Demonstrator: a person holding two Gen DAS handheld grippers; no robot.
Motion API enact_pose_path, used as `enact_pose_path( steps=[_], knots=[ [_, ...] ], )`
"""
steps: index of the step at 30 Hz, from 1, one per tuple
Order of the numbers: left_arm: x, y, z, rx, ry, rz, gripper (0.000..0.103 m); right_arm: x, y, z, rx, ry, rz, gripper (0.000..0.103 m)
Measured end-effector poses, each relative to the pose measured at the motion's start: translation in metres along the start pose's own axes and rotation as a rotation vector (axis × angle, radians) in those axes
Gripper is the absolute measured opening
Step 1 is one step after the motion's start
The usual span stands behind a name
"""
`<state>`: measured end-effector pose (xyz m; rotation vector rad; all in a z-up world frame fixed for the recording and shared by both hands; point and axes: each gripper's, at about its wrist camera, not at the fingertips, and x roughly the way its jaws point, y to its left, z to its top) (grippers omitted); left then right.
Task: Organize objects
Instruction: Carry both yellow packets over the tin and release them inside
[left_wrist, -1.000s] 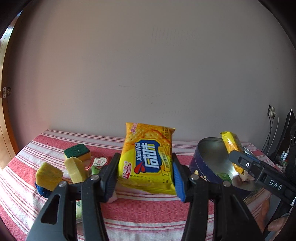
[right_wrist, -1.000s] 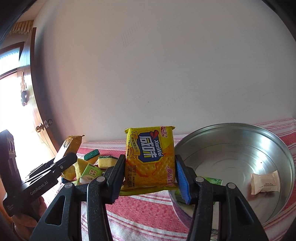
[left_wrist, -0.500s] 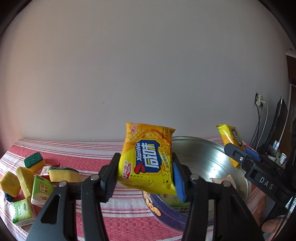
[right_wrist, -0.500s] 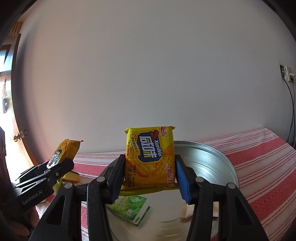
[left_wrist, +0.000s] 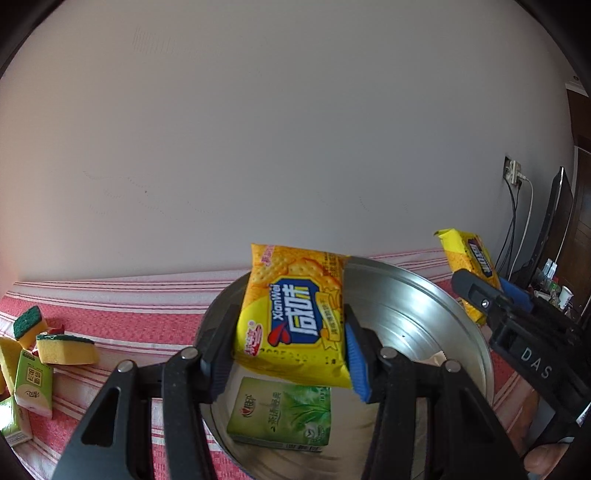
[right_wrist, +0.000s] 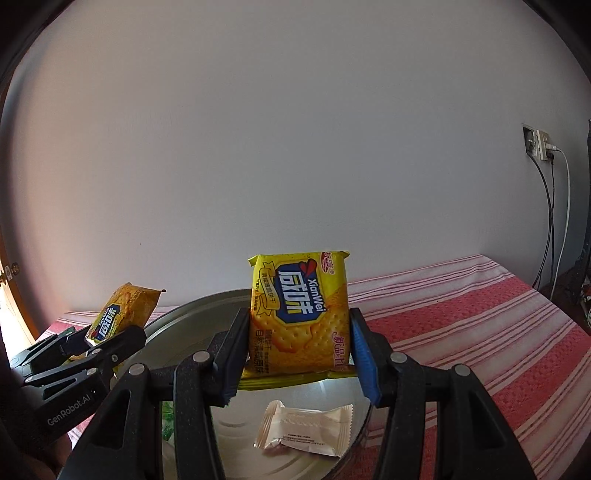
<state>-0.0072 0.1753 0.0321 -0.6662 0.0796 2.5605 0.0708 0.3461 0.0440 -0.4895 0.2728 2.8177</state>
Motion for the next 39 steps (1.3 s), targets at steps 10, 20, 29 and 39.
enact_pose_path(
  steps=[10,20,29,39],
  knots=[
    [0.014,-0.011,-0.007,0.045,0.037,0.022,0.051,0.009,0.007,-0.011,-0.034,0.066,-0.053,0.054],
    [0.018,-0.017,-0.016,0.07,0.066,0.055,0.051,0.02,0.004,-0.019,-0.044,0.105,-0.055,0.054],
    [0.021,-0.033,-0.014,0.078,0.062,0.093,0.051,0.019,0.011,-0.023,-0.052,0.122,-0.055,0.054],
    [0.005,-0.033,-0.014,0.072,-0.02,0.152,0.085,-0.003,0.017,-0.021,-0.043,0.011,-0.069,0.076]
  ],
)
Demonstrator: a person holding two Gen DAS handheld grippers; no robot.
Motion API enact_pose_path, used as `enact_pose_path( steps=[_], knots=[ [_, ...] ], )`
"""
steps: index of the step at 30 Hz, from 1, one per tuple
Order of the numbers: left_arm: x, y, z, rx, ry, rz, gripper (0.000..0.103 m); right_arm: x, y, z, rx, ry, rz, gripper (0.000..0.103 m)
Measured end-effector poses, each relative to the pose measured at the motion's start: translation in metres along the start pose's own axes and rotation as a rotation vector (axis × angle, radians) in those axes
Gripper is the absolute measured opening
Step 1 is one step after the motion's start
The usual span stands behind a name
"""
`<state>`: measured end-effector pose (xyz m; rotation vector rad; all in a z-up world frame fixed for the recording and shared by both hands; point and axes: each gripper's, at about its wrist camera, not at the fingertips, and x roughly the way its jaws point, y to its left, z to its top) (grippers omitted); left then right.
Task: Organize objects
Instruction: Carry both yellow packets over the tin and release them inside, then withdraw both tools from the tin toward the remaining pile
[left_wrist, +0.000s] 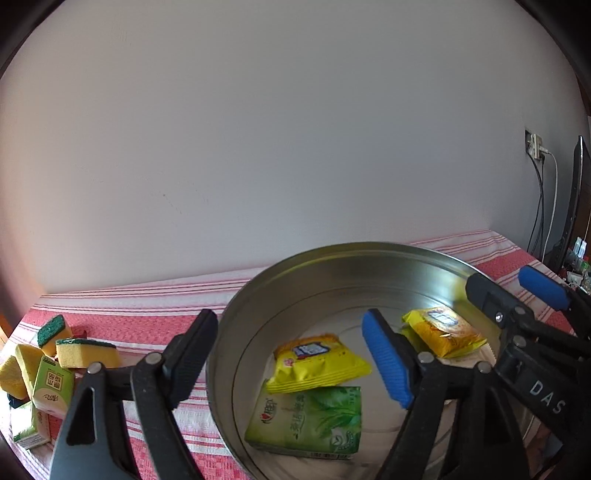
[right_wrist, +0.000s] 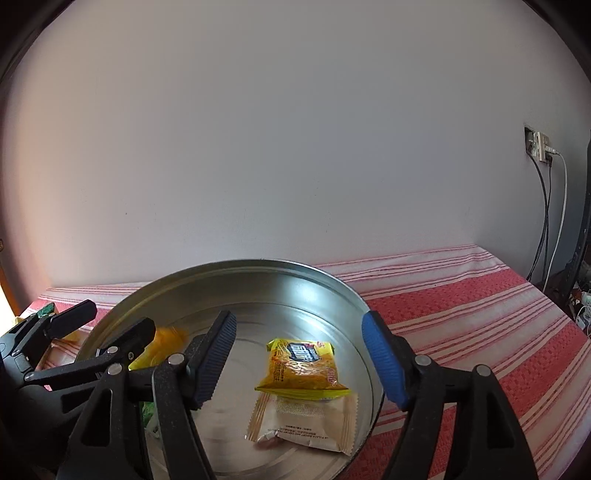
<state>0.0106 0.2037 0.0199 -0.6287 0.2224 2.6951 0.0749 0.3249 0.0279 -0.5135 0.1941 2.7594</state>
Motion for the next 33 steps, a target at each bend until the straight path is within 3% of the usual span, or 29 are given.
enact_pose_path(
  steps=[3,17,22,33],
  knots=[
    [-0.006,0.002,0.001,-0.024,-0.016,0.006,0.095,-0.005,-0.003,0.002,0.023,-0.033,-0.01,0.078],
    [-0.011,0.027,0.002,-0.055,-0.019,0.049,0.098,-0.012,-0.015,0.004,0.095,-0.105,-0.017,0.081],
    [-0.014,0.04,0.0,-0.069,-0.031,0.08,0.099,-0.015,-0.024,0.002,0.138,-0.167,-0.023,0.081],
    [-0.02,0.066,-0.012,-0.096,-0.046,0.146,0.099,-0.019,-0.013,0.0,0.111,-0.21,-0.051,0.081]
  ],
)
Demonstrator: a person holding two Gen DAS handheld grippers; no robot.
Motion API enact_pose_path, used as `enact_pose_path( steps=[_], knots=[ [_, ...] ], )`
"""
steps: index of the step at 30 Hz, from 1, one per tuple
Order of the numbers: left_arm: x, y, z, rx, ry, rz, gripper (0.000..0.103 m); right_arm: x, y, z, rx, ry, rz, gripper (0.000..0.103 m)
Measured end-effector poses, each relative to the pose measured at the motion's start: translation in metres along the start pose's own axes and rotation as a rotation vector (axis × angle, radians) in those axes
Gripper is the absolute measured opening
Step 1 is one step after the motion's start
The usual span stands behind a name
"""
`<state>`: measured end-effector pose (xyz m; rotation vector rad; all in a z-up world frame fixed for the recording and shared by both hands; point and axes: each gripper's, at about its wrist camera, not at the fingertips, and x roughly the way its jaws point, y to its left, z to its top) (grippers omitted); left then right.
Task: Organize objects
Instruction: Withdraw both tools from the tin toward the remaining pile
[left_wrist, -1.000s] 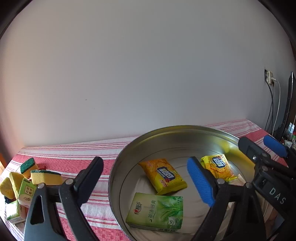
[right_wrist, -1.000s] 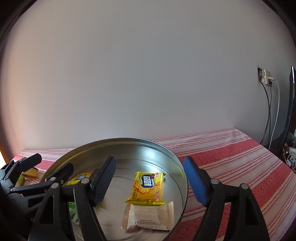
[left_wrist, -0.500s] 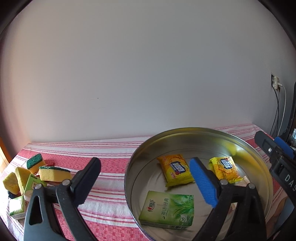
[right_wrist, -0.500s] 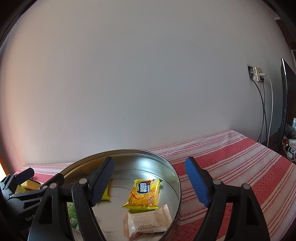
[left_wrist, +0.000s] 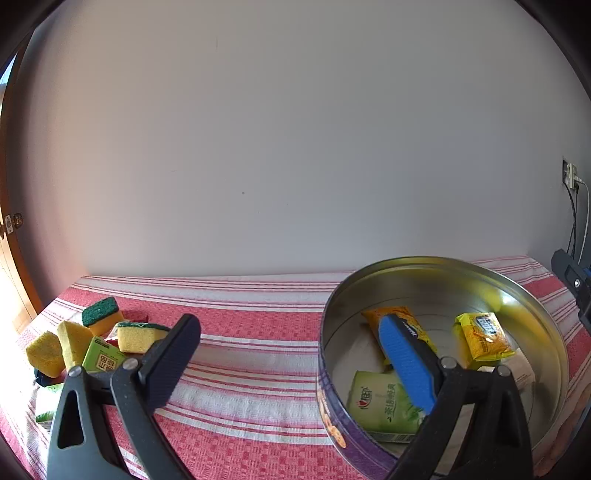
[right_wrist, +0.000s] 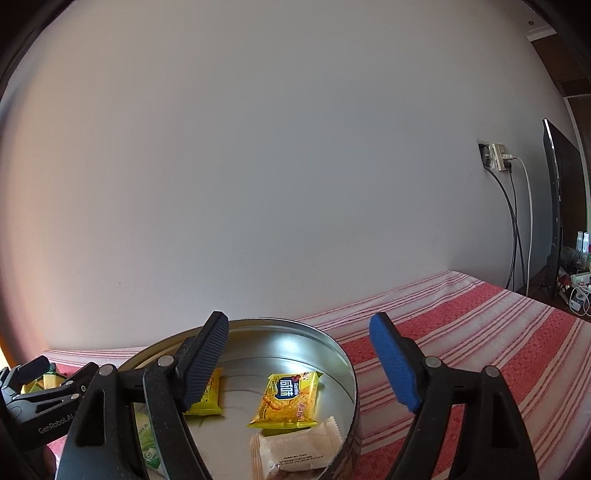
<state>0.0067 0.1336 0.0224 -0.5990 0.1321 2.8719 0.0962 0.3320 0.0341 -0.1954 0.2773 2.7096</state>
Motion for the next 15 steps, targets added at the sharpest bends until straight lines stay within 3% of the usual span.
enact_pose_path(
  steps=[15],
  knots=[
    [-0.001,0.054,-0.019,-0.015,0.046,0.051,0.099,-0.012,0.022,-0.008,-0.006,0.012,0.016,0.081]
  ],
)
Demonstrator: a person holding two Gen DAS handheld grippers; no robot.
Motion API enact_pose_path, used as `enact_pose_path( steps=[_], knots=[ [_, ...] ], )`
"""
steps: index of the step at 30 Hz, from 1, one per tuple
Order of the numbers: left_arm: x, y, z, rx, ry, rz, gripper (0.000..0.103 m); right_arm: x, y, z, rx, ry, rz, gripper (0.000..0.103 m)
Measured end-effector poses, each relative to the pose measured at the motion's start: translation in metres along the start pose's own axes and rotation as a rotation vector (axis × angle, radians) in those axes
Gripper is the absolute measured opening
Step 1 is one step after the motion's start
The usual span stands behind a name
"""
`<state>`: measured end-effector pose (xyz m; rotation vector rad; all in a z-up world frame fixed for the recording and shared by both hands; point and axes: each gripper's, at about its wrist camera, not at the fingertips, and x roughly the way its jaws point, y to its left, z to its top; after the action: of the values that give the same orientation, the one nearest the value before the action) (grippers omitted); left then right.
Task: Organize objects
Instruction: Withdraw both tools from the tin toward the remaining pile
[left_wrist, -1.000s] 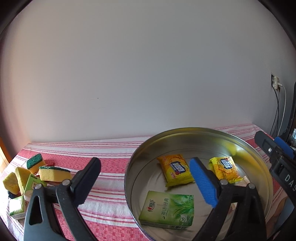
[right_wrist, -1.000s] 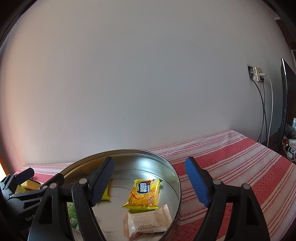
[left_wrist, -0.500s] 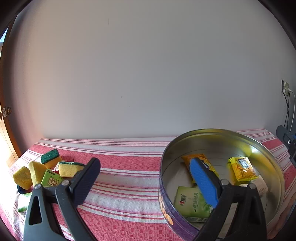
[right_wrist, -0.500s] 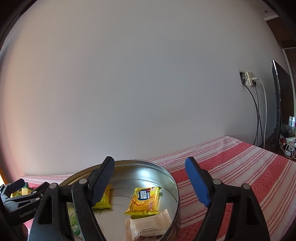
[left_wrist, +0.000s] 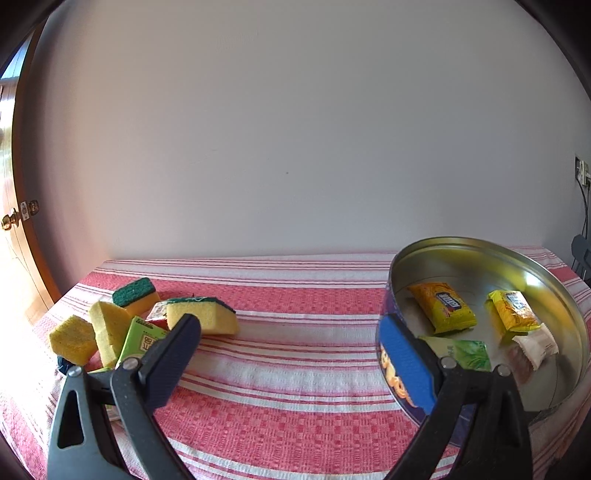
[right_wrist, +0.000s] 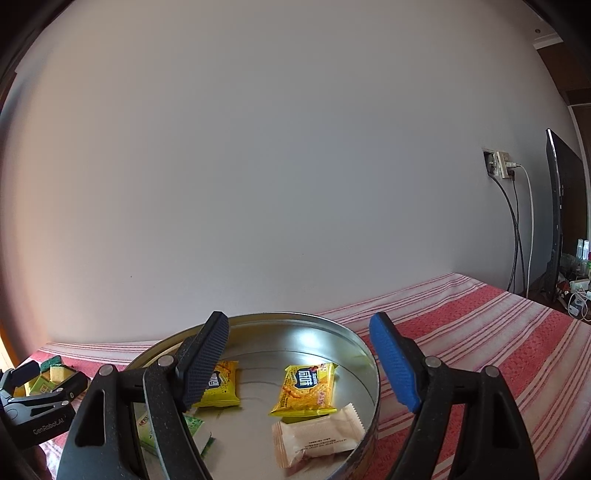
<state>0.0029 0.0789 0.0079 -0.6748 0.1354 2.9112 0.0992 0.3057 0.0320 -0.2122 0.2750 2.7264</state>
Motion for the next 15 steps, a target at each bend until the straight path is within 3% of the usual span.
enact_pose_path(
  steps=[15],
  knots=[
    [-0.003,0.06,-0.008,-0.028,0.009,0.052,0.099,-0.012,0.055,-0.016,-0.026,0.058,0.068,0.081]
  ],
)
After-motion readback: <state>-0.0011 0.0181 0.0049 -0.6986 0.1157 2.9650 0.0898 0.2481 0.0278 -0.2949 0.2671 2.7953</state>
